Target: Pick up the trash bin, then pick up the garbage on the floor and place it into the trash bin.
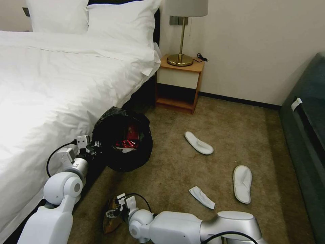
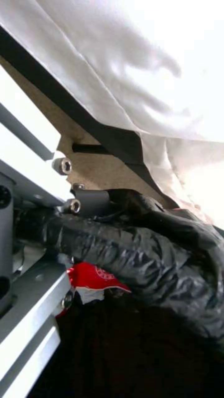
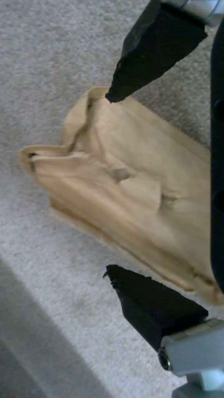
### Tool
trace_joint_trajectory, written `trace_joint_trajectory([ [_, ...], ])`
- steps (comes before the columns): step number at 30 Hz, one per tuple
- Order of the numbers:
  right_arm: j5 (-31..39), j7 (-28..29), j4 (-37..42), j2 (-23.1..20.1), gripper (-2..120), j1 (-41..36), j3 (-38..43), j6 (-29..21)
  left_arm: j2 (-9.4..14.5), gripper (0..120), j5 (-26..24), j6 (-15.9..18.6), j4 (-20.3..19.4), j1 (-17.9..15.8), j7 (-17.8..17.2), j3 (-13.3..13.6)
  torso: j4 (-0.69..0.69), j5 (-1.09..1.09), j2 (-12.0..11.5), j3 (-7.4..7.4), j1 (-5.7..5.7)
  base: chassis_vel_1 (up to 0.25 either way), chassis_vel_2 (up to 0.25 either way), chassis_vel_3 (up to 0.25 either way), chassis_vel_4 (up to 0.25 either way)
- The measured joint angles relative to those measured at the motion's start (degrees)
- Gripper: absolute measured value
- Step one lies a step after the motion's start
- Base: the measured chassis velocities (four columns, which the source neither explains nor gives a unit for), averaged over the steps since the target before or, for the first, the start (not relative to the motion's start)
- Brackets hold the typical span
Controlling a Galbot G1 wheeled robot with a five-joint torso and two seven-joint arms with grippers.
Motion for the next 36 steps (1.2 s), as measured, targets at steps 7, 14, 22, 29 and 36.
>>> trace_joint_trajectory([
  [7,-2.0,-1.3,-3.2,1.1,100,-1.8,1.1,1.0,0.0,0,0.1,0.0,-0.3,0.3,0.0,-0.3,0.00,0.00,0.0,0.00,0.00,0.000,0.000,0.000,0.000],
  [14,-3.2,-2.9,-5.0,1.2,100,-2.2,1.8,1.8,0.2,0,0.0,-0.4,-0.3,0.4,0.0,-0.7,0.00,0.00,0.0,0.00,0.00,0.000,0.000,0.000,0.000],
  [22,-4.9,-5.7,-8.3,2.0,80,-2.3,2.5,4.0,-0.2,0,0.1,-0.5,-0.2,0.3,0.2,-0.1,0.00,0.00,0.0,0.00,0.00,0.000,0.000,0.000,0.000],
  [29,-5.6,-6.3,-8.9,2.0,54,-2.1,2.7,5.0,0.0,0,0.1,-0.9,0.3,-0.1,0.3,-0.4,0.00,0.01,0.0,0.00,0.00,0.000,0.000,0.000,0.000],
  [36,-6.1,-6.3,-9.2,2.0,25,-1.9,3.0,5.5,-0.1,0,0.1,-1.1,0.6,-0.3,0.4,-0.3,0.00,0.00,0.0,0.00,0.00,0.000,0.000,0.000,0.000],
])
